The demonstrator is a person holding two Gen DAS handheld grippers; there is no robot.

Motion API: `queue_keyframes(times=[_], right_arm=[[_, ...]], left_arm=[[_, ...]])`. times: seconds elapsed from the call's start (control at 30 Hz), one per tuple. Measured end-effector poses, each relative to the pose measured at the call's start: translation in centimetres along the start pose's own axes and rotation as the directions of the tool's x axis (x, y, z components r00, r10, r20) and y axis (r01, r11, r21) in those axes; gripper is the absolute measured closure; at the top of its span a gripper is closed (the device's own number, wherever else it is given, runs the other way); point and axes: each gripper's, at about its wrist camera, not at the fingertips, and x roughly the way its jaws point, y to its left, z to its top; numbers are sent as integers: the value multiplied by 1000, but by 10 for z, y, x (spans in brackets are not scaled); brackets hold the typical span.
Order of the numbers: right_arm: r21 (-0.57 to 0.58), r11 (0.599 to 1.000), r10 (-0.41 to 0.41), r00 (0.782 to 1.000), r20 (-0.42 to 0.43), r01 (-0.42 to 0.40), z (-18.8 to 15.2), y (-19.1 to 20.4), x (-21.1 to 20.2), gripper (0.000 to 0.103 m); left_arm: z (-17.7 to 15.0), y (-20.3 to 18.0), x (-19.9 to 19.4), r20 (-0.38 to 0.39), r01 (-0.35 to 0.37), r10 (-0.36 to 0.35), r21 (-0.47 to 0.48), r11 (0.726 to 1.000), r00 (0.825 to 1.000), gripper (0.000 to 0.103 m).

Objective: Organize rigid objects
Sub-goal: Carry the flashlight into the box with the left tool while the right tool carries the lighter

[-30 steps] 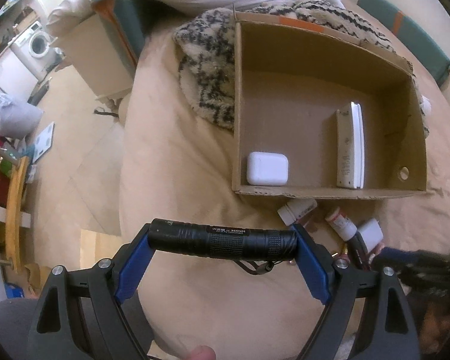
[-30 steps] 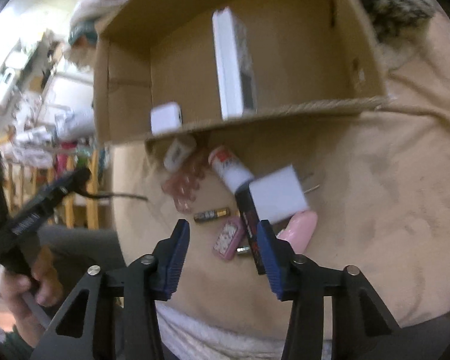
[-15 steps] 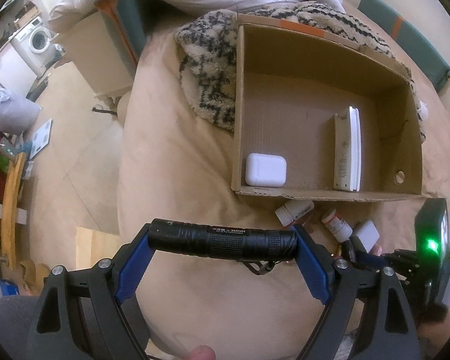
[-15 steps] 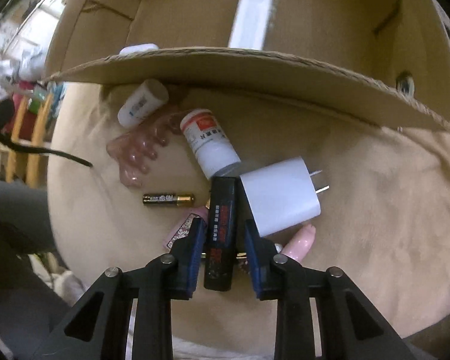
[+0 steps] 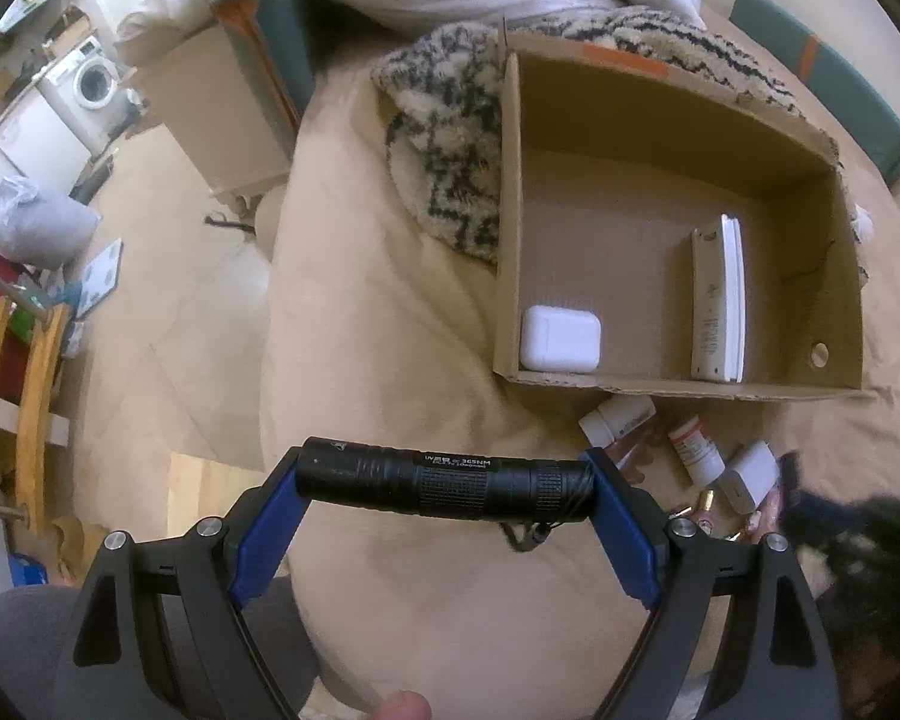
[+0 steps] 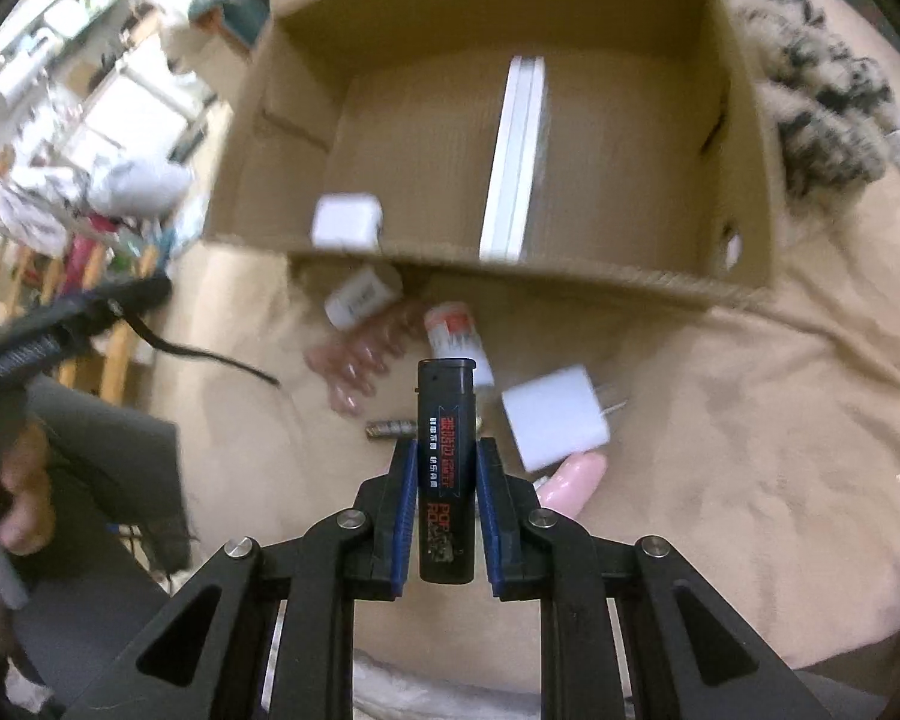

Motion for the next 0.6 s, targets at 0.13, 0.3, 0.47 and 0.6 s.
queue_keyframes(times=[0.13, 0.3, 0.47, 0.6], right_arm=[[-6, 1000, -3, 995, 100, 4, 10, -7, -39, 82], [-13, 1000, -1, 982, 187, 3, 29, -16, -70, 82], [-14, 1000, -10, 966, 258, 15, 55, -19, -88, 82], [-4, 1000, -14, 957, 290, 15, 76, -24, -92, 82]], left_arm=[[0, 2, -30, 91, -27, 27, -2, 1000, 995, 16], [8, 1, -66, 191, -61, 62, -12, 998, 980, 16], [28, -1, -95, 274, -67, 73, -31, 997, 959, 16], [52, -9, -108, 329, -81, 88, -37, 996, 940, 16]])
